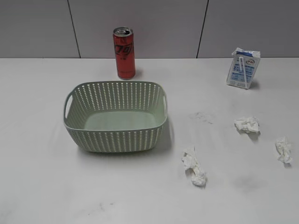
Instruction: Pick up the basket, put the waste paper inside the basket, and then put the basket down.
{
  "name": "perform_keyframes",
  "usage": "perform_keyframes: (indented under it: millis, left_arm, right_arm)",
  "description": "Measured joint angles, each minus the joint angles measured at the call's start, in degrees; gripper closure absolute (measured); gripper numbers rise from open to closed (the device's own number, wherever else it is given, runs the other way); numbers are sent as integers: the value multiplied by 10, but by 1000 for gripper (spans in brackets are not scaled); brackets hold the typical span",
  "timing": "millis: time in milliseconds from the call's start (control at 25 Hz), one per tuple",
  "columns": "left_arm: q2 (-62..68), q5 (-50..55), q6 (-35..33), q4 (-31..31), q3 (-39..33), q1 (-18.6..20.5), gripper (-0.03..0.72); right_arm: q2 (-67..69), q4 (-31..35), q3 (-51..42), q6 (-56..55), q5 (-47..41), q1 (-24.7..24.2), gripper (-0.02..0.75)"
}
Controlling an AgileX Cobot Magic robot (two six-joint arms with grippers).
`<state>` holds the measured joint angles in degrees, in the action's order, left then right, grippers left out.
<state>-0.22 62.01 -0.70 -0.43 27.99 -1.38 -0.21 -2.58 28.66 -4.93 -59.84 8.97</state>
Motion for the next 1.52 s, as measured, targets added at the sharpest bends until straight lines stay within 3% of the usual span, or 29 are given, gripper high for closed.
perform_keyframes:
  millis: [680,920,1040,1200,1520]
  left_arm:
    - [11,-2,0,0,5,0,128]
    - [142,-27,0,-25,57,0,128]
    - [228,-70,0,-67,74,-3,128]
    - [341,-148,0,-119,93,-37,128]
    - [621,-191,0,-106,232,-127,129]
  right_arm:
    - [0,0,0,0,0,0,295]
    - [0,0,0,-1,0,0,295]
    - [0,0,0,-1,-1,0,295]
    - [0,0,0,-1,-1,0,295]
    - [0,0,0,-1,-1,0,295]
